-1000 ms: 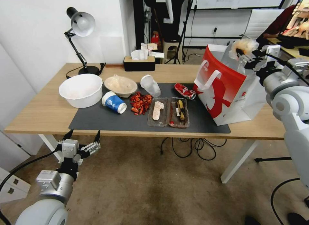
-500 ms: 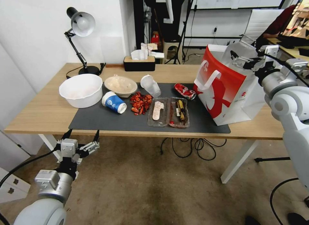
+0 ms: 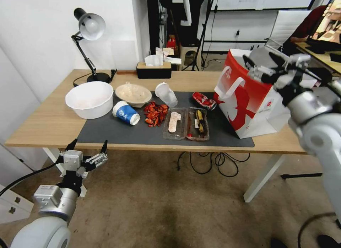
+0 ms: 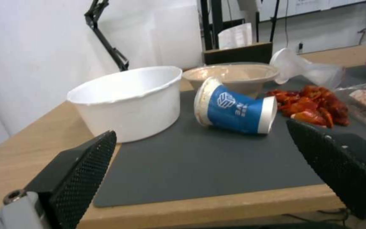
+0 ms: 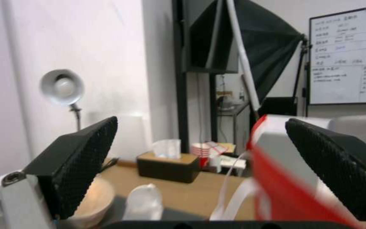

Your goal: Pick up the trash from the table and place it into the takeout bag.

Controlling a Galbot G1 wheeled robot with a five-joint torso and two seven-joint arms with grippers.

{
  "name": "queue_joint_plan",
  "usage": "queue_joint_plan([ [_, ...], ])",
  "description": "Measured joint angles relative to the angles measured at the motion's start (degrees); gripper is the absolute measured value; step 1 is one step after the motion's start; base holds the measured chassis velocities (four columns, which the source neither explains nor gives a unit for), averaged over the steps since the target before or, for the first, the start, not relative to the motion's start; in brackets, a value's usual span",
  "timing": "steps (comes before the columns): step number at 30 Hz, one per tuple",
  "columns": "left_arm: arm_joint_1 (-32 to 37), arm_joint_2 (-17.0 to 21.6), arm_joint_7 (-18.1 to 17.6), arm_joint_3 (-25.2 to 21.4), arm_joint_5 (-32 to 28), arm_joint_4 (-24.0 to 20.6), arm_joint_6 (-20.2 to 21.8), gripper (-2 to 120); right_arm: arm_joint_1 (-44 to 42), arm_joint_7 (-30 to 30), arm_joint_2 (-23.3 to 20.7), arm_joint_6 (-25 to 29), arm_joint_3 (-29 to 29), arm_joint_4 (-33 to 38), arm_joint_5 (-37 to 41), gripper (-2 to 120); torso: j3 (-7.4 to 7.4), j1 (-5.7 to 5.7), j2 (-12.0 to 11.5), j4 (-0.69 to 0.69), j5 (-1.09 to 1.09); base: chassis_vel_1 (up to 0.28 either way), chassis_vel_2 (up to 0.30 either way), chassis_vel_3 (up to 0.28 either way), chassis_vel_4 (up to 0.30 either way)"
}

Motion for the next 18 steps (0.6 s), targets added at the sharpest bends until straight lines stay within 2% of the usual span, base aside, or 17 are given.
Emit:
queue_joint_plan([
  [2,0.01,0.09,0.21,-0.04,-0.05,0.07,-0.27,100,-2.64,-1.28,1.03,1.44,1.02,1.0,-1.59,100,0.0,0.0,0.0,0.01,-0.02,0.0,0.0,0.0,0.0],
  [3,0.16,0.24,0.5,-0.07,-0.13,0.24,-0.69,100,-8.08,-4.45,3.68,5.8,2.77,1.73,-5.85,100,0.0,0.0,0.0,0.03,-0.02,0.0,0.0,0.0,0.0],
  [4,0.16,0.24,0.5,-0.07,-0.13,0.24,-0.69,100,-8.08,-4.45,3.68,5.8,2.77,1.73,-5.85,100,0.0,0.0,0.0,0.03,-0.02,0.0,0.0,0.0,0.0],
  [6,0.28,0.43,0.79,-0.08,-0.15,0.69,-1.46,100,-14.47,-7.51,7.15,11.99,3.72,1.11,-11.91,100,-0.01,0.0,0.0,0.03,-0.02,0.0,0.0,0.0,0.0],
  [8,0.33,0.48,0.94,-0.07,-0.13,1.17,-2.21,100,-20.98,-9.87,10.73,18.76,3.41,-1.37,-17.88,100,0.0,0.0,0.0,-0.01,0.01,0.0,0.0,0.0,0.0],
  [10,0.34,0.48,0.94,-0.06,-0.1,1.23,-2.28,100,-21.91,-10.25,11.33,20.08,3.21,-2.05,-18.86,100,0.0,0.0,0.0,-0.01,-0.01,0.0,0.0,0.0,0.0],
  [11,0.39,0.48,0.92,-0.04,0.0,1.42,-2.38,100,-23.41,-10.99,12.46,22.66,2.7,-3.5,-20.84,100,0.0,-0.01,0.01,-0.03,-0.01,0.0,0.0,0.0,0.0],
  [12,0.56,0.45,0.86,0.03,0.32,1.81,-2.52,100,-25.48,-11.83,15.14,27.24,1.88,-6.92,-24.93,100,0.0,-0.01,0.0,0.02,0.02,0.0,0.0,0.0,0.0],
  [18,0.99,0.49,2.01,0.71,0.55,3.64,-5.74,100,-27.28,-9.86,19.7,30.42,0.12,-11.95,-28.88,100,0.0,0.0,-0.01,0.02,-0.01,0.0,0.0,0.0,0.0],
])
